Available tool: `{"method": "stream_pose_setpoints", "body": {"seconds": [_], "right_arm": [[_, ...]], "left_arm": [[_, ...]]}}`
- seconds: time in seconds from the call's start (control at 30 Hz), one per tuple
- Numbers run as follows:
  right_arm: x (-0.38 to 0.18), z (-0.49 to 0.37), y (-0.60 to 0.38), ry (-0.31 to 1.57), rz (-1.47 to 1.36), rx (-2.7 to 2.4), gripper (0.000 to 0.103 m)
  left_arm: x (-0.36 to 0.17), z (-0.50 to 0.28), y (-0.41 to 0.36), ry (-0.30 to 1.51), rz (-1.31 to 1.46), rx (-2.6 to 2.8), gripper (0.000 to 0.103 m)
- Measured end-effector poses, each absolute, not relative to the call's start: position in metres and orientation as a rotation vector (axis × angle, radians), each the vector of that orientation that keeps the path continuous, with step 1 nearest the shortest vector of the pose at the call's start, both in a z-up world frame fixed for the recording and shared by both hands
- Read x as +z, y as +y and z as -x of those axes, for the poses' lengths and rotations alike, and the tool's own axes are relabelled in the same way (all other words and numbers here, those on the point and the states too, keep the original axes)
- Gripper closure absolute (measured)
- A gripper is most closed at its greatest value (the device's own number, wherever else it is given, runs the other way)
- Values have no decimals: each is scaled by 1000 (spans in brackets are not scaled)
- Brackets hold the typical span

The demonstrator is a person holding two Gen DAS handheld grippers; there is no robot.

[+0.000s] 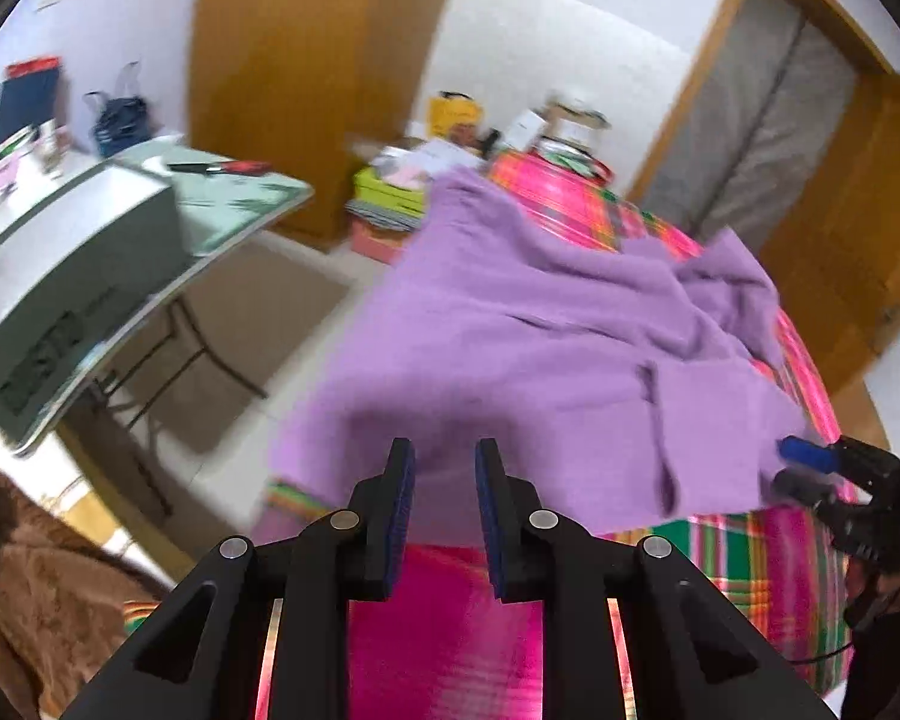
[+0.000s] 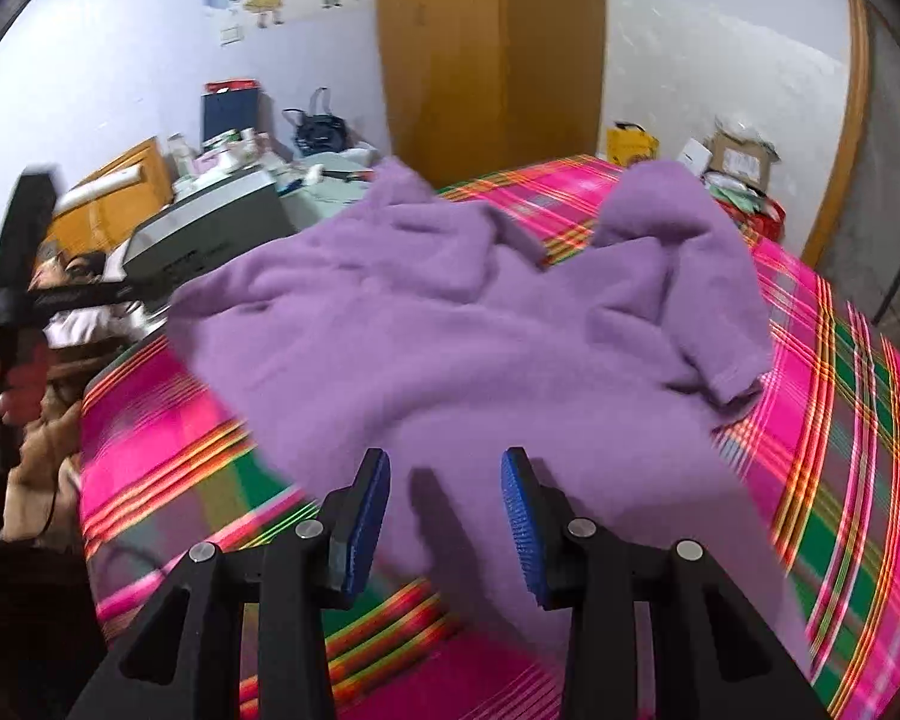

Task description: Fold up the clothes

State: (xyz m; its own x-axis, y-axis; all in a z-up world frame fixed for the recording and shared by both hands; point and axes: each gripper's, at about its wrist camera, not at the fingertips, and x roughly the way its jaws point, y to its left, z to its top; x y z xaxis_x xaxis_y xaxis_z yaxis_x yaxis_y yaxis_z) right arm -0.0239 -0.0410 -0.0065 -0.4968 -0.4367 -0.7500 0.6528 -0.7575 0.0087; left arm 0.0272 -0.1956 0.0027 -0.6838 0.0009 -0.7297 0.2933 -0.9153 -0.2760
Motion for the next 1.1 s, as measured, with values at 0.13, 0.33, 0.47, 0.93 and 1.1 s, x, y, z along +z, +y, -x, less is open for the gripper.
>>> {"method": "stream_pose_setpoints", "body": {"seconds": [0.13, 0.33, 0.47, 0.93, 1.1], "right_arm": [[-19, 3, -63, 496, -987, -2201, 63], [-35, 10, -79, 621, -980, -2212, 65], [-18, 21, -60, 465, -951, -2288, 97], [53, 35, 129, -369, -806, -2767, 101], [50, 9, 223, -745, -824, -2980, 101]], "left_arm": [[-2, -12, -175, 549, -1223, -2719, 81], [-7, -8, -165, 537, -1261, -2732, 82], [-9, -7, -162, 530, -1272, -2733, 81], [-13, 8, -148, 513, -1315, -2775, 82], [-15, 14, -139, 500, -1337, -2792, 81]]}}
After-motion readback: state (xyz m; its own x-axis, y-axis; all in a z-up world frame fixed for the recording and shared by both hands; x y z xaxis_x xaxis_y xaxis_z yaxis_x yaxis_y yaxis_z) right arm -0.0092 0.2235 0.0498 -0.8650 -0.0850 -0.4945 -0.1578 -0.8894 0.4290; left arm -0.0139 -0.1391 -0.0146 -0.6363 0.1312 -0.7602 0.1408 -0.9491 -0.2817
